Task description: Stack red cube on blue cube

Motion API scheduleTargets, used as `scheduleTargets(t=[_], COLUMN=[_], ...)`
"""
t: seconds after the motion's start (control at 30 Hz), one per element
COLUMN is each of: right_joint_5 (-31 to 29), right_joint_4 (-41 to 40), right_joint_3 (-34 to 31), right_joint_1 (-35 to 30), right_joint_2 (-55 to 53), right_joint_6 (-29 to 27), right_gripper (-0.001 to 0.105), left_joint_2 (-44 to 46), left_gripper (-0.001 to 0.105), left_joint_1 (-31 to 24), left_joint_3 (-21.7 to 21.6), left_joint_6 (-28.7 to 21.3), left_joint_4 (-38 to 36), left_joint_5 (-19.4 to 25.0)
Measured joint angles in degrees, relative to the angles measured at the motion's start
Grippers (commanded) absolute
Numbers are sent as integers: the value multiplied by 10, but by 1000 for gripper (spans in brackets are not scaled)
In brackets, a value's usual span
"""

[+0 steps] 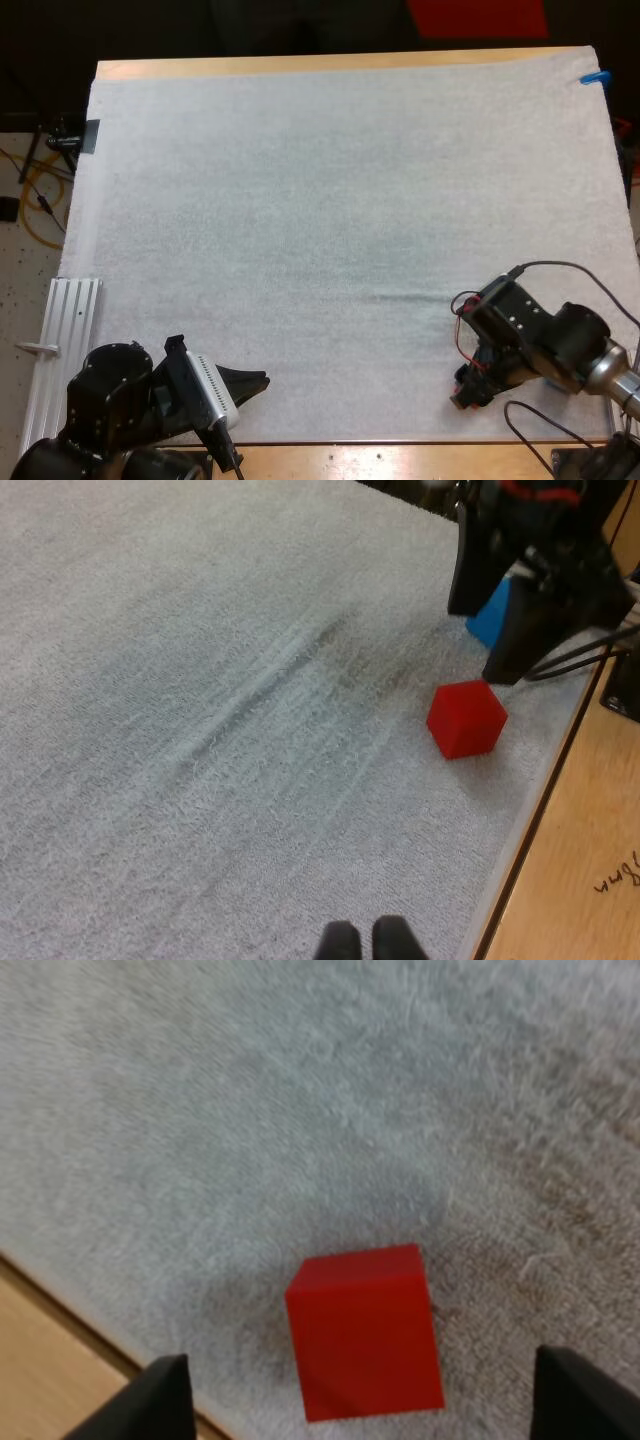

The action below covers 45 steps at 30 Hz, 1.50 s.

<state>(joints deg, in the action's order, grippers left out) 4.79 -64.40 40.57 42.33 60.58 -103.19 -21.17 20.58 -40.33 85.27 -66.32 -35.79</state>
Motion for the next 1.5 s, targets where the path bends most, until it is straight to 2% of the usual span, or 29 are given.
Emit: scheduleTargets(t=[0.2, 0.47, 0.53, 0.7, 0.8, 1.03, 1.23, 1.3, 1.5], right_joint_5=[0, 13, 13, 13, 13, 13, -18, -48, -72], right_joint_4=[40, 78, 82, 88, 90, 62, 13, -4, -54], right_joint_3=[-47, -69, -68, -70, -70, -43, 20, 32, 32], right_joint_1=[0, 0, 0, 0, 0, 0, 0, 0, 0], right_joint_2=[14, 62, 72, 89, 88, 83, 46, 25, -26], right_joint_6=[8, 8, 8, 9, 10, 12, 31, 48, 106], right_gripper=[66, 65, 60, 31, 20, 19, 19, 19, 19], left_joint_2=[0, 0, 0, 0, 0, 0, 0, 0, 0], left_gripper=[0, 0, 0, 0, 0, 0, 0, 0, 0], left_joint_1=[0, 0, 0, 0, 0, 0, 0, 0, 0], left_joint_3=[0, 0, 0, 0, 0, 0, 0, 0, 0], left_joint_6=[0, 0, 0, 0, 0, 0, 0, 0, 0], left_joint_4=[0, 0, 0, 0, 0, 0, 0, 0, 0], left_joint_5=[0, 0, 0, 0, 0, 0, 0, 0, 0])
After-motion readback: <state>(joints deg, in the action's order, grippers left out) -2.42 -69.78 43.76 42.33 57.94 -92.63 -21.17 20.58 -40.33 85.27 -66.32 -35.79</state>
